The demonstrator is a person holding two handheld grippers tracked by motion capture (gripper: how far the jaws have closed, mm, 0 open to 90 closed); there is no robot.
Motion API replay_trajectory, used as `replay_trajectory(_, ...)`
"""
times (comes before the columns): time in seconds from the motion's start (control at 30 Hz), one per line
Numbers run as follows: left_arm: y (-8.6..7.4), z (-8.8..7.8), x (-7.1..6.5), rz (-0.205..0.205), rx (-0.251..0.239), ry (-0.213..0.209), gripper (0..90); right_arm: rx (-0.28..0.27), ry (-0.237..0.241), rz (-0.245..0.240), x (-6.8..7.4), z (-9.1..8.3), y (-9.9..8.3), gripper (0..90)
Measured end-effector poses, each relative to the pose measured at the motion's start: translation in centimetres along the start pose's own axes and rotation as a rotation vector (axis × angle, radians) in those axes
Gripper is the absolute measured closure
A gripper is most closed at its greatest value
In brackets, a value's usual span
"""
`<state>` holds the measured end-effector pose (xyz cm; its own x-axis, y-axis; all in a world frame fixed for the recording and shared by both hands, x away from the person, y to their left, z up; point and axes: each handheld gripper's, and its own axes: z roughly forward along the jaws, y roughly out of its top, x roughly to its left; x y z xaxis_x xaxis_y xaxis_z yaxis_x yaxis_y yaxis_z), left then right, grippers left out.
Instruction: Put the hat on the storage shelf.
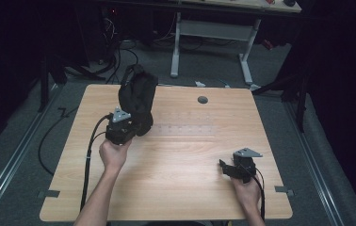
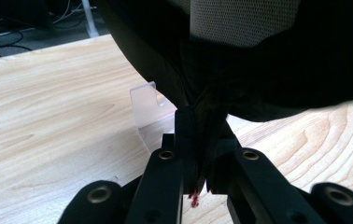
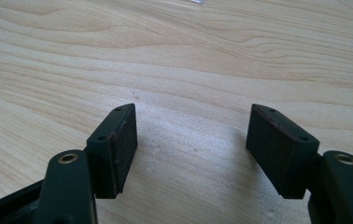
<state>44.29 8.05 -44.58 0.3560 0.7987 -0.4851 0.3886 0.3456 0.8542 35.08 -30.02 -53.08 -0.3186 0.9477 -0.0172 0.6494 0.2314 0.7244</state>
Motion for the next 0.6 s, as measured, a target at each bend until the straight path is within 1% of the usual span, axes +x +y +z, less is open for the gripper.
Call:
replay_trajectory(0.13, -0.47, 0.25, 0.21, -0.012, 0.007, 0.002, 85.4, 0.000, -0.001, 0.001, 0.01, 0.00, 0.00, 33.9)
replay_trajectory(0.23, -0.87, 0.43, 0.41, -0.009, 0.027, 0.003, 85.2, 0.000, -0.001, 0.002, 0.02, 0.00, 0.00, 33.9)
replay_trajectory(0.27, -0.95, 0.43, 0.42, -0.017, 0.023, 0.000, 85.1, 0.000, -0.001, 0.001, 0.01, 0.00, 0.00, 33.9)
replay_trajectory(0.33, -1.01, 0.37, 0.53, -0.017, 0.023, -0.001, 85.0, 0.000, 0.000, 0.002, 0.02, 0.00, 0.00, 33.9)
replay_trajectory(0.43, -1.02, 0.33, 0.64, -0.036, 0.024, -0.008, 84.2, 0.000, 0.000, 0.002, 0.02, 0.00, 0.00, 33.8)
replay_trajectory(0.53, -1.06, 0.30, 0.71, -0.043, 0.030, -0.009, 80.2, 0.000, 0.000, 0.002, 0.02, 0.00, 0.00, 33.8)
replay_trajectory(0.6, -1.13, 0.29, 0.78, -0.047, 0.035, -0.006, 75.2, 0.000, 0.000, 0.001, 0.02, 0.00, 0.00, 33.8)
